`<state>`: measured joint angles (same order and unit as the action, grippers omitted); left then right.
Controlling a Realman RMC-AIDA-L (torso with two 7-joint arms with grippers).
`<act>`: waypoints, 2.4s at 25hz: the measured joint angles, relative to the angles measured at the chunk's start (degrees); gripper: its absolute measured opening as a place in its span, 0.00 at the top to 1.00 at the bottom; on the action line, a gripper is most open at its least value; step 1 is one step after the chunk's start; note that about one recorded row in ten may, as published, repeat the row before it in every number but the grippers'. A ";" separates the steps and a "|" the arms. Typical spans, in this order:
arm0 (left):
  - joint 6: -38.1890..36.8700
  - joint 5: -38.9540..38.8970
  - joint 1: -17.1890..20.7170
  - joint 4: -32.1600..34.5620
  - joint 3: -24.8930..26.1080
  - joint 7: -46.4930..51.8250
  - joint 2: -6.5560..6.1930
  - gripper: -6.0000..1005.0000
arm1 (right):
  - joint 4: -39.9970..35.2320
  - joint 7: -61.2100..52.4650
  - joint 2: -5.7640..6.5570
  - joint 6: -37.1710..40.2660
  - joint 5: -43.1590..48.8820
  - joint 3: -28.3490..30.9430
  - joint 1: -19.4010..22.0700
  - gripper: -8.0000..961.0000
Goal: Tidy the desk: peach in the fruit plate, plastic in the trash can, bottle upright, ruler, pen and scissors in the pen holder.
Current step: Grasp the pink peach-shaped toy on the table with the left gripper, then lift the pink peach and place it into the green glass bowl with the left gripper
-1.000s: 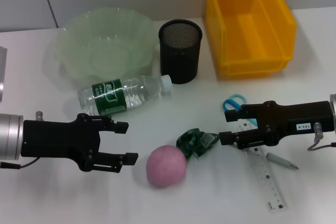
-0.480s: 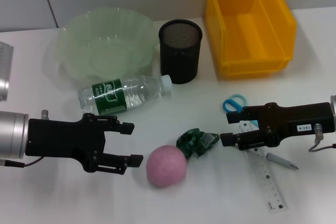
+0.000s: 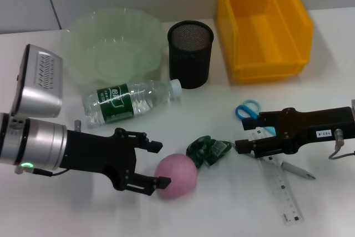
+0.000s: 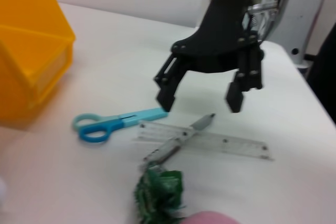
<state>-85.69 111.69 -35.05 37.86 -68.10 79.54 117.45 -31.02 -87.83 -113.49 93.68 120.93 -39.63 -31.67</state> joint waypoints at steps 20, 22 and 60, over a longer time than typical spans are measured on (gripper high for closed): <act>7.68 0.52 -1.23 -2.82 -4.75 0.61 1.32 0.26 | 0.00 -0.16 0.12 -0.47 0.39 -0.01 -0.24 0.14; 7.74 0.31 -1.23 -2.83 -4.76 0.60 1.34 0.26 | 0.00 -0.15 0.11 -0.57 0.43 -0.01 -0.24 0.14; -4.11 -10.83 0.60 -5.56 21.39 -8.22 0.97 0.82 | 0.00 -0.42 0.20 -0.70 0.45 -0.01 0.28 0.14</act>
<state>-89.80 100.86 -34.45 32.30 -46.70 71.32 118.43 -31.02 -88.25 -113.29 92.98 121.38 -39.64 -31.38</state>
